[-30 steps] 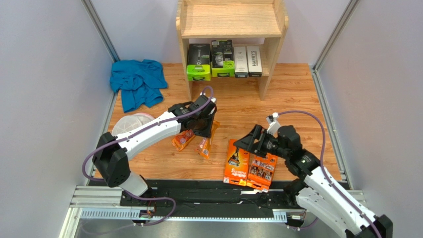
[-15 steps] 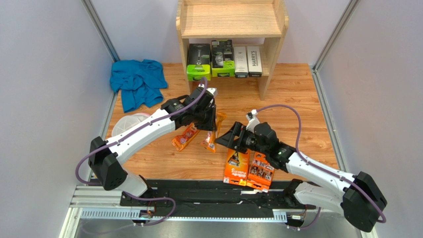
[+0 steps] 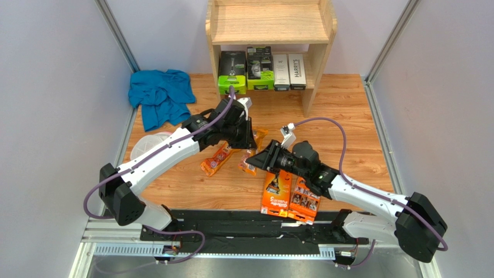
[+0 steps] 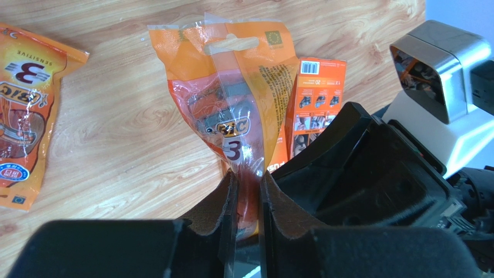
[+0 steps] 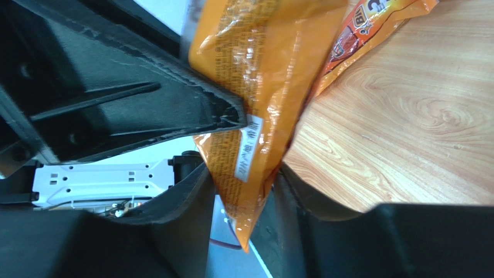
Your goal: Place and organize the shaving razors onto the shelf
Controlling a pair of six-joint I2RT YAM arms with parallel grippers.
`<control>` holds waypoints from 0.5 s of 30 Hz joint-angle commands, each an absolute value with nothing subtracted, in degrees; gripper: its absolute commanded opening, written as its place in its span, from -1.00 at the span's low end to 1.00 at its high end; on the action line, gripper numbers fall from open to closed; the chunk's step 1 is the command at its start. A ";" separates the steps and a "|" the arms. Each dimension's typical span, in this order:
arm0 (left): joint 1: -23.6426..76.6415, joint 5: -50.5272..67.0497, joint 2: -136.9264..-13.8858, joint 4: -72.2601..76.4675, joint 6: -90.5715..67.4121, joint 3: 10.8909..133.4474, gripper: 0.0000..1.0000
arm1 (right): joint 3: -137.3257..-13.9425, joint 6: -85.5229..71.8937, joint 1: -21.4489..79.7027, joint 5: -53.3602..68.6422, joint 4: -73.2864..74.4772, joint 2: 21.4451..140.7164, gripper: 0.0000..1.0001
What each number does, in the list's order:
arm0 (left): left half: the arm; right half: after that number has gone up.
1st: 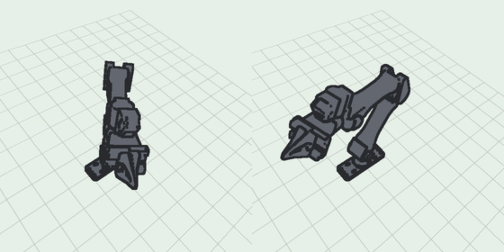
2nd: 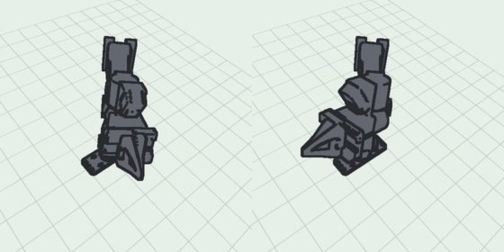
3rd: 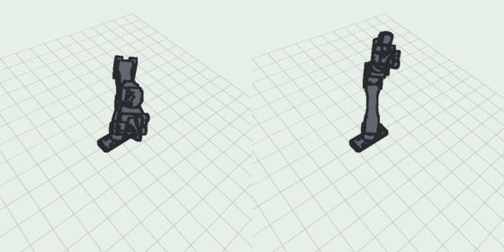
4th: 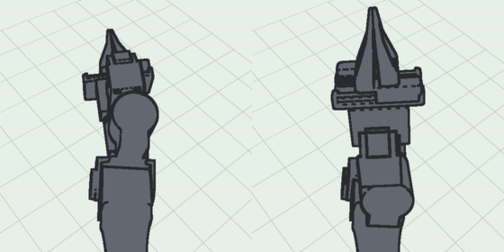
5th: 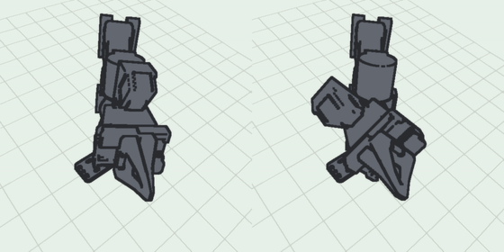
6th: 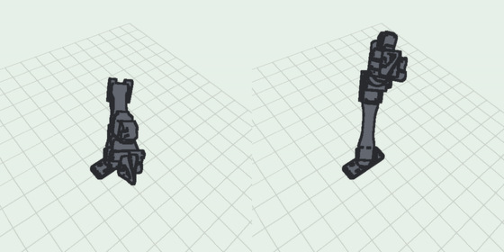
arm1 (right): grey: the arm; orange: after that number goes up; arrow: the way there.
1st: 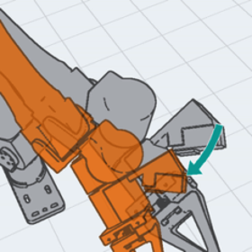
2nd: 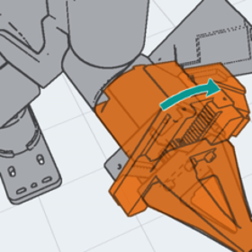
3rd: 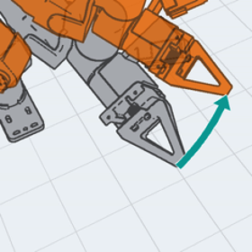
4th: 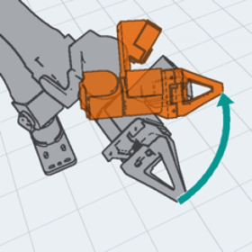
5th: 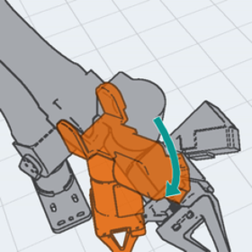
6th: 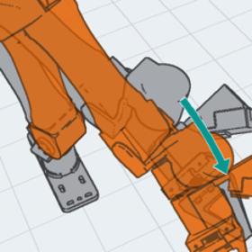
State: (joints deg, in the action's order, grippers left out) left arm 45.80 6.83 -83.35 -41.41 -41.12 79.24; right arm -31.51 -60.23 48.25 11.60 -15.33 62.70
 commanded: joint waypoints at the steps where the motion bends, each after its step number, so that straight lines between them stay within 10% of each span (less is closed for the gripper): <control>1: 44.74 6.15 -80.07 -38.58 -43.07 78.84 -1.00 | -33.66 -61.17 48.95 11.69 -19.16 62.75 -0.41; 7: 43.77 5.54 -78.66 -38.58 -42.28 77.96 -0.84 | -33.48 -61.09 48.96 10.02 -16.53 61.00 -0.84; 15: 43.24 0.45 -76.03 -42.80 -39.29 77.78 0.35 | -35.68 -58.62 48.96 8.79 -9.34 59.50 -1.00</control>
